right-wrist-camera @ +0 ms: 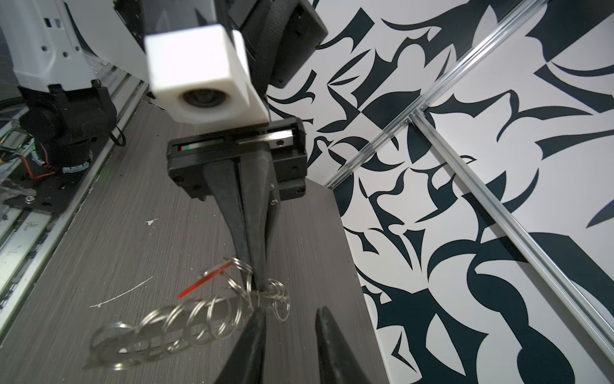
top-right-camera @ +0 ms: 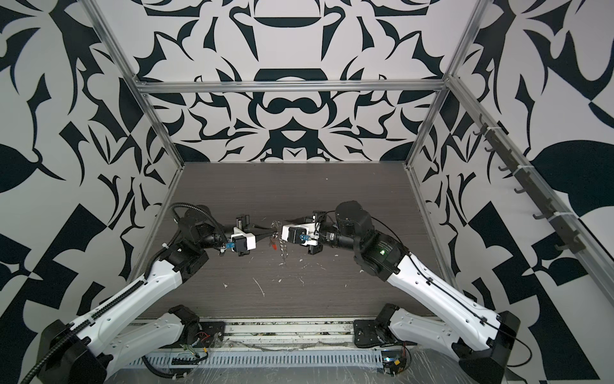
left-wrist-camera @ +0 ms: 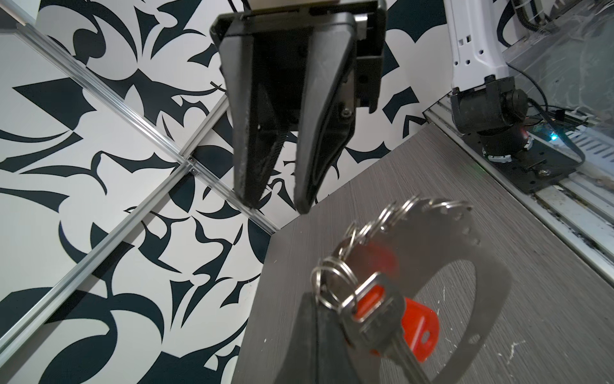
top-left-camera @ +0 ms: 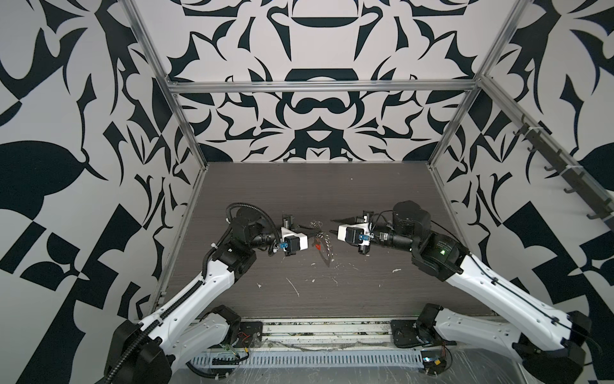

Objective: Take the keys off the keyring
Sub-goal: 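Move the open right gripper back toward the chain held by the left gripper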

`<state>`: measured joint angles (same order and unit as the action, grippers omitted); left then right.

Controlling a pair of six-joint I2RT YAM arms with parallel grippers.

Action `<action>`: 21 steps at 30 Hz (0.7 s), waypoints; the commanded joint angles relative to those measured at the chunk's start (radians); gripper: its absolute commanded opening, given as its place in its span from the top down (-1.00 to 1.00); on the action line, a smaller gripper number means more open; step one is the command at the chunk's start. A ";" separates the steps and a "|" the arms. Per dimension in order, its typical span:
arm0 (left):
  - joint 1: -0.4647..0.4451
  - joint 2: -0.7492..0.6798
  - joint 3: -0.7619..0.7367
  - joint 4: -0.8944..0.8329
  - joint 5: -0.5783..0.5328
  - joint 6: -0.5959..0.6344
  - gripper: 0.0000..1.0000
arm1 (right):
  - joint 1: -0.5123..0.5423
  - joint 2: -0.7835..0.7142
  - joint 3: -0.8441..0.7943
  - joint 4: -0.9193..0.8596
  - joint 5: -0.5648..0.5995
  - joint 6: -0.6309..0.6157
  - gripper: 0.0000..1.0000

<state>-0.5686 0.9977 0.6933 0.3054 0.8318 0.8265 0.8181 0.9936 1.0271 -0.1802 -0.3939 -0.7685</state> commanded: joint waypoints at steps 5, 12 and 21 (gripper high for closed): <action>-0.008 -0.015 -0.003 -0.008 -0.002 0.020 1.00 | 0.032 0.002 -0.005 0.006 0.037 -0.040 0.41; -0.009 -0.018 0.002 -0.017 0.001 0.018 1.00 | 0.052 0.012 -0.015 -0.005 0.076 -0.066 0.43; -0.009 -0.021 0.003 -0.018 0.003 0.013 1.00 | 0.067 0.030 -0.018 -0.015 0.095 -0.082 0.52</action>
<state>-0.5747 0.9977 0.6933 0.2825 0.8257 0.8352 0.8783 1.0267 1.0084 -0.2131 -0.3134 -0.8463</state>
